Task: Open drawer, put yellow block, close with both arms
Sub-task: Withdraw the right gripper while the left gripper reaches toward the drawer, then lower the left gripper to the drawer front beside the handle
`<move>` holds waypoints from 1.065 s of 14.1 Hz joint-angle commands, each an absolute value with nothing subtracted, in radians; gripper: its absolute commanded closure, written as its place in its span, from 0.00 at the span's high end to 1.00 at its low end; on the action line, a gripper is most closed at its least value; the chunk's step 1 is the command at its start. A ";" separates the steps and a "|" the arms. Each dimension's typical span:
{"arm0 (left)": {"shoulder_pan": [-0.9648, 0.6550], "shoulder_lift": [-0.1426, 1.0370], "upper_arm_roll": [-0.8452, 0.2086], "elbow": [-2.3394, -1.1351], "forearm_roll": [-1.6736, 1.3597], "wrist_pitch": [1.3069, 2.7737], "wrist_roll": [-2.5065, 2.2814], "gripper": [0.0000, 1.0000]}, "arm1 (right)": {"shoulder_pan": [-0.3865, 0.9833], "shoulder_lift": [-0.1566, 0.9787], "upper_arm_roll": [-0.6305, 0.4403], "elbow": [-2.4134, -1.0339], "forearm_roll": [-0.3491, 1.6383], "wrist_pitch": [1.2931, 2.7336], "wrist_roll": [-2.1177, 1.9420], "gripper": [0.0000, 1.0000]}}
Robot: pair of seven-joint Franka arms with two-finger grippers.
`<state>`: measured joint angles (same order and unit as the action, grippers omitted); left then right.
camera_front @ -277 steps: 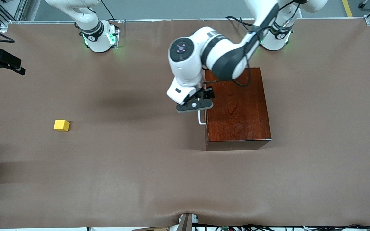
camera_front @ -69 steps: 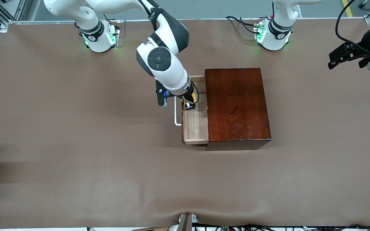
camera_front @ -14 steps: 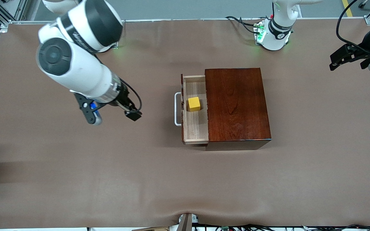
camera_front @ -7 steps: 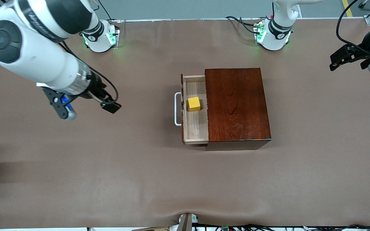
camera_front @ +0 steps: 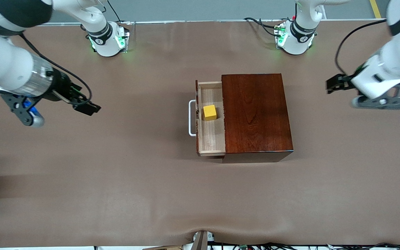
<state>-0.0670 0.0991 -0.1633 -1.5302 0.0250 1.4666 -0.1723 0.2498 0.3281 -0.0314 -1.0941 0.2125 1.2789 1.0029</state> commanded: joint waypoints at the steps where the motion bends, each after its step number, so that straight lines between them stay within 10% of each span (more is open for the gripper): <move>1: -0.150 0.202 -0.182 -1.373 0.008 1.450 -0.408 1.00 | 0.206 0.301 -0.021 -1.108 0.198 1.249 0.892 1.00; 15: -0.633 0.579 -0.154 -1.169 -0.049 1.978 -1.554 1.00 | 0.069 0.235 -0.018 -1.127 0.015 1.190 0.166 1.00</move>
